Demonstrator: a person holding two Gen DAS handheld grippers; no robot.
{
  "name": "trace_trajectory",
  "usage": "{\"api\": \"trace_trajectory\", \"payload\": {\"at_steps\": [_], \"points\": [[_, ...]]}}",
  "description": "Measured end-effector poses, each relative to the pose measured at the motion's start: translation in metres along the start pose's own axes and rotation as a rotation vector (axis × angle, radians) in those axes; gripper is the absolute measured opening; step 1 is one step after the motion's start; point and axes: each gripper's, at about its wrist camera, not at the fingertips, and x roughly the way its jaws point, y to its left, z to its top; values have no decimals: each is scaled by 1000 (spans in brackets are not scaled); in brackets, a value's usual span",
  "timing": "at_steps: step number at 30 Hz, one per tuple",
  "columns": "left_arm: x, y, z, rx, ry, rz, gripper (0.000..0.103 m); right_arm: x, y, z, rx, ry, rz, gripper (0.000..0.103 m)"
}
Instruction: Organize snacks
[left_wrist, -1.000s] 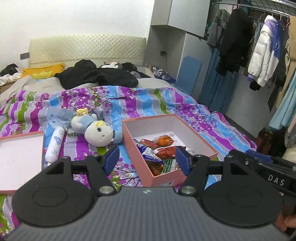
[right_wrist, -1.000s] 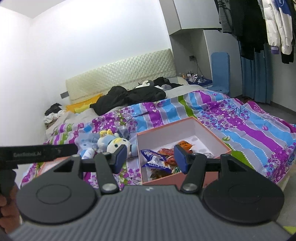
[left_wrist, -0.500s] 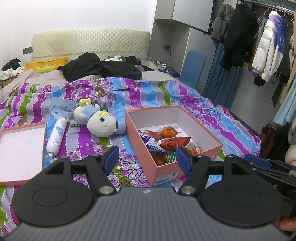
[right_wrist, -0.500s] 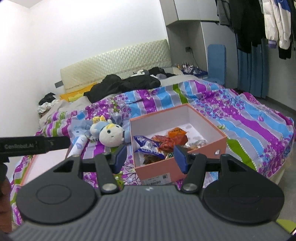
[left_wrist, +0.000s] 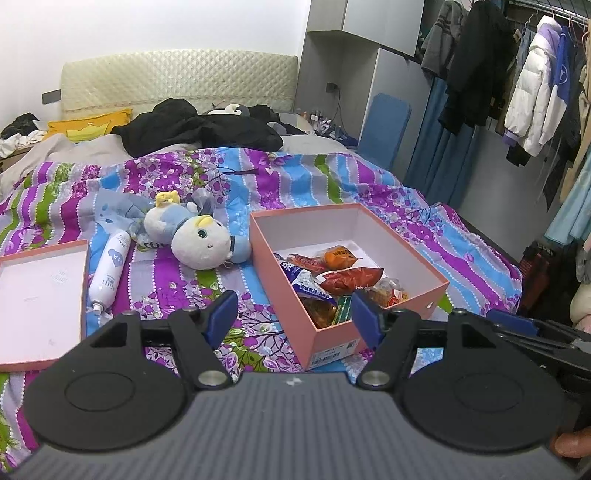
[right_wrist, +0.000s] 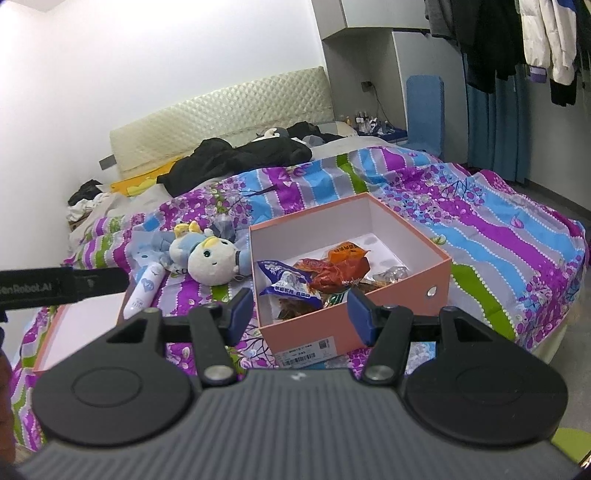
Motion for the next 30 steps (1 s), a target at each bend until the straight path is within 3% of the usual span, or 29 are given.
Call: {"api": "trace_trajectory", "payload": {"at_steps": [8, 9, 10, 11, 13, 30], "points": [[8, -2, 1, 25, 13, -9, 79, 3, 1, 3, -33, -14, -10, 60], [8, -1, 1, 29, 13, -11, 81, 4, 1, 3, -37, -14, -19, 65], [10, -1, 1, 30, 15, -13, 84, 4, 1, 3, -34, -21, -27, 85], [10, 0, 1, 30, 14, -14, 86, 4, 0, 4, -27, -33, -33, 97], [11, 3, 1, 23, 9, -11, 96, 4, -2, 4, -18, -47, -44, 103], [15, 7, 8, 8, 27, 15, 101, 9, -4, 7, -3, -27, -48, 103]]}}
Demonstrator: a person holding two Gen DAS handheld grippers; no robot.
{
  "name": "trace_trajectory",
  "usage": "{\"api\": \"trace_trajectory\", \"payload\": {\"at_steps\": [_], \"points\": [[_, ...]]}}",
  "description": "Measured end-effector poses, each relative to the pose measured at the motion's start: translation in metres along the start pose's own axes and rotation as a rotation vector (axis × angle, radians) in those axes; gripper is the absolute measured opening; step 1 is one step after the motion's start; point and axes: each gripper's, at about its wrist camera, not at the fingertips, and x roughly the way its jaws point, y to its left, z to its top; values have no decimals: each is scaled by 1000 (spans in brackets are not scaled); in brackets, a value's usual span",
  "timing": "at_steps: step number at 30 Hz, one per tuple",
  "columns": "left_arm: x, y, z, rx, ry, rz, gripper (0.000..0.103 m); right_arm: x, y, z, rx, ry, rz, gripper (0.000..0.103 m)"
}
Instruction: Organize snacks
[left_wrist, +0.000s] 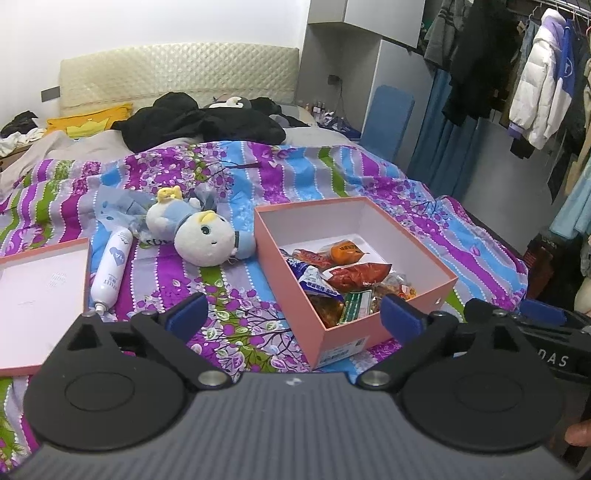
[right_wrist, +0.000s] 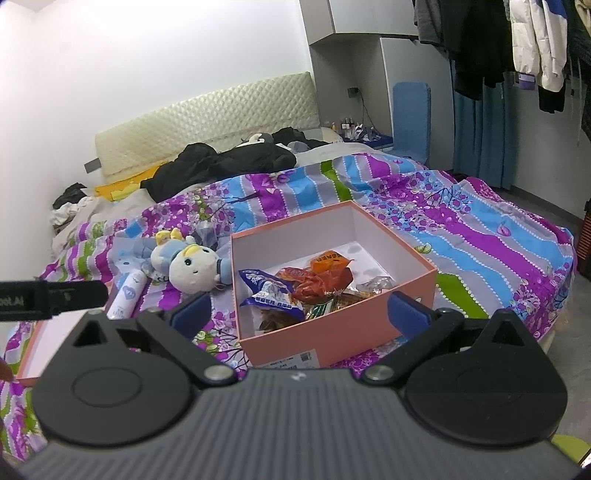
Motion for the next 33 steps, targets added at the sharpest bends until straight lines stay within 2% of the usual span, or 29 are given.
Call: {"api": "trace_trajectory", "payload": {"at_steps": [33], "points": [[-11, -6, 3, -9, -13, -4, 101, -4, -3, 6, 3, -26, 7, 103]]}}
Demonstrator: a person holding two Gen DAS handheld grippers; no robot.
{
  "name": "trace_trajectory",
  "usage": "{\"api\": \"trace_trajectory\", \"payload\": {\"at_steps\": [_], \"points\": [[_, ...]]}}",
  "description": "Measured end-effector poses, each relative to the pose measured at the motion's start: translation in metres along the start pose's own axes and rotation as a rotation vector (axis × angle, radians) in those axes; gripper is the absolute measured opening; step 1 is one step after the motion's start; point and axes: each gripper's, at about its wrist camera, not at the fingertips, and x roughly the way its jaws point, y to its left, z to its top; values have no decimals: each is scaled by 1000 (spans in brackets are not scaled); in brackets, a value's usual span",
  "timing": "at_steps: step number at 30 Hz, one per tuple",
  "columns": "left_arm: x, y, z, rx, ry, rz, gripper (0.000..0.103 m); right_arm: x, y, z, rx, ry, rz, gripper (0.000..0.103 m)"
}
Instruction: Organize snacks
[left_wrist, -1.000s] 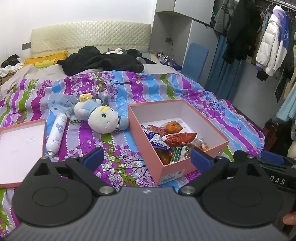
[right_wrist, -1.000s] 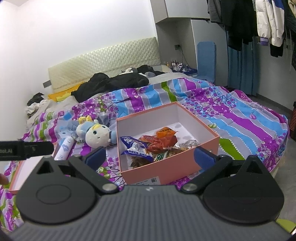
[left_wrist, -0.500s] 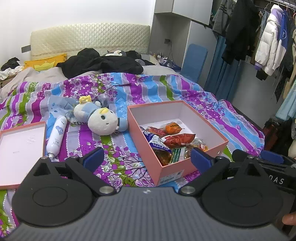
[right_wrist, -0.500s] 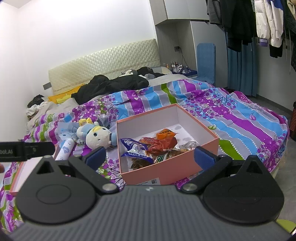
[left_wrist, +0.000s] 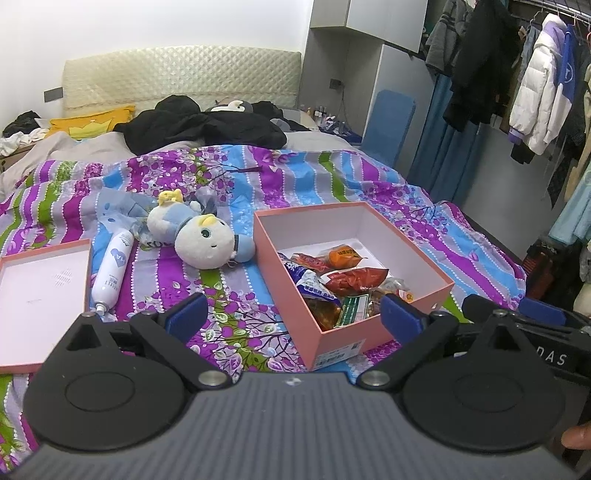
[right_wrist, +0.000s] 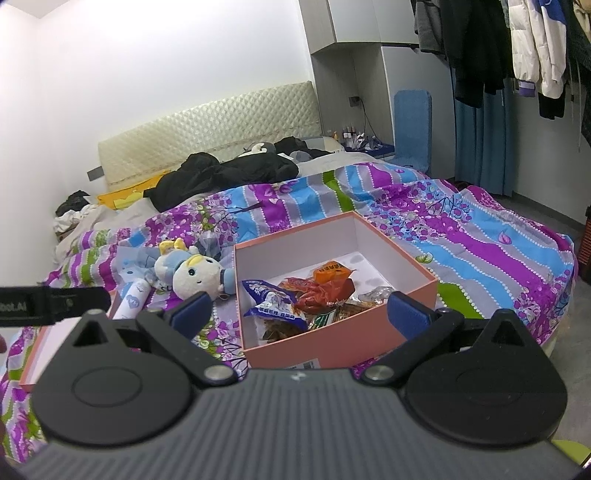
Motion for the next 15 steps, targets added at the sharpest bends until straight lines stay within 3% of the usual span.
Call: {"api": "trace_trajectory", "payload": {"at_steps": [15], "points": [[-1, 1, 2, -5, -5, -5, 101, 0, -1, 1, 2, -1, -1, 103]]}}
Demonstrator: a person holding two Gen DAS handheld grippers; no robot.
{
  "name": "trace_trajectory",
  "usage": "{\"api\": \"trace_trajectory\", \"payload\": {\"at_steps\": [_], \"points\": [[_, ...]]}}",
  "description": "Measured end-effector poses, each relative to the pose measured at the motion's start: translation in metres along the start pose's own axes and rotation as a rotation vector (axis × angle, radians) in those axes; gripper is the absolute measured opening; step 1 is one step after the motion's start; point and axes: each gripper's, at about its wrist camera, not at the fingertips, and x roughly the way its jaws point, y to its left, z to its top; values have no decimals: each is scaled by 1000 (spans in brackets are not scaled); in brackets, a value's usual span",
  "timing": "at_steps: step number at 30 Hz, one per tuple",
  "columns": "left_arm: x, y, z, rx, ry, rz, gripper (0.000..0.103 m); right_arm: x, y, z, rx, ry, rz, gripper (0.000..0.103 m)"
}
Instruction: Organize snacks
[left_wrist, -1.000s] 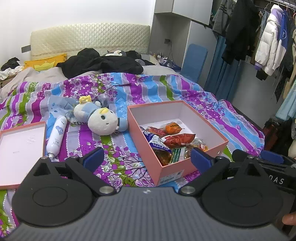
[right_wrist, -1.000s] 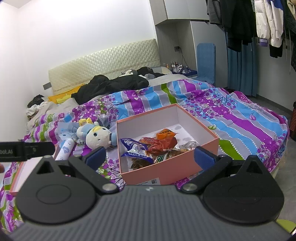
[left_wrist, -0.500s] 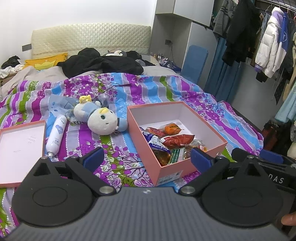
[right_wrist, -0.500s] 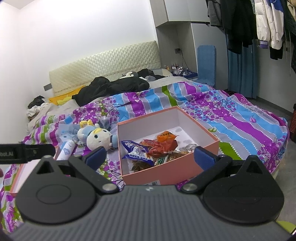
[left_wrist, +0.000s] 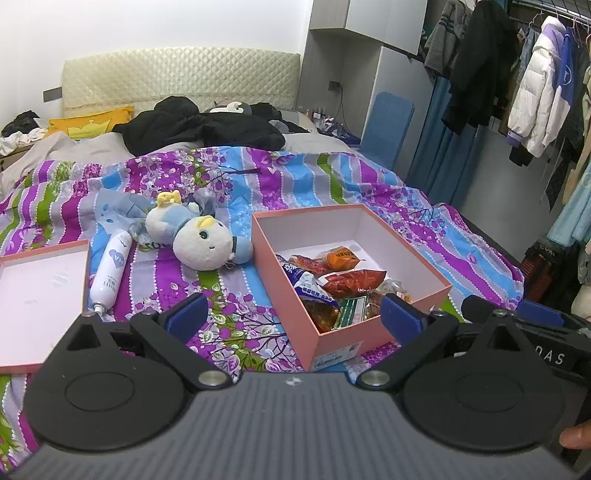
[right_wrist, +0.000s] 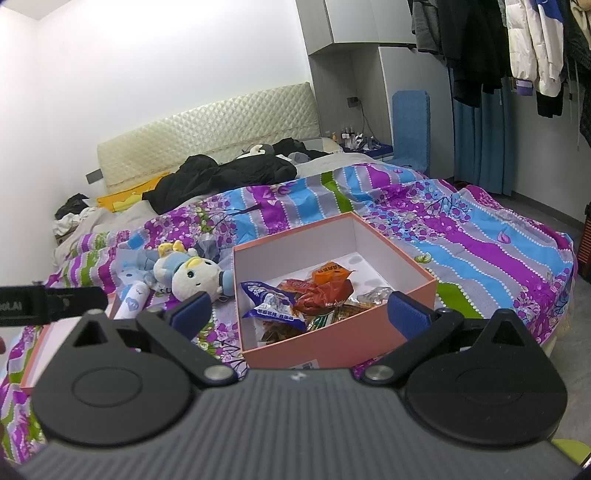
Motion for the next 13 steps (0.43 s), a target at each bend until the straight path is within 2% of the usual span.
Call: {"api": "trace_trajectory", "payload": {"at_steps": [13], "points": [[0, 0, -2, -3, -1, -8, 101, -1, -1, 2, 3, -6, 0, 103]]}}
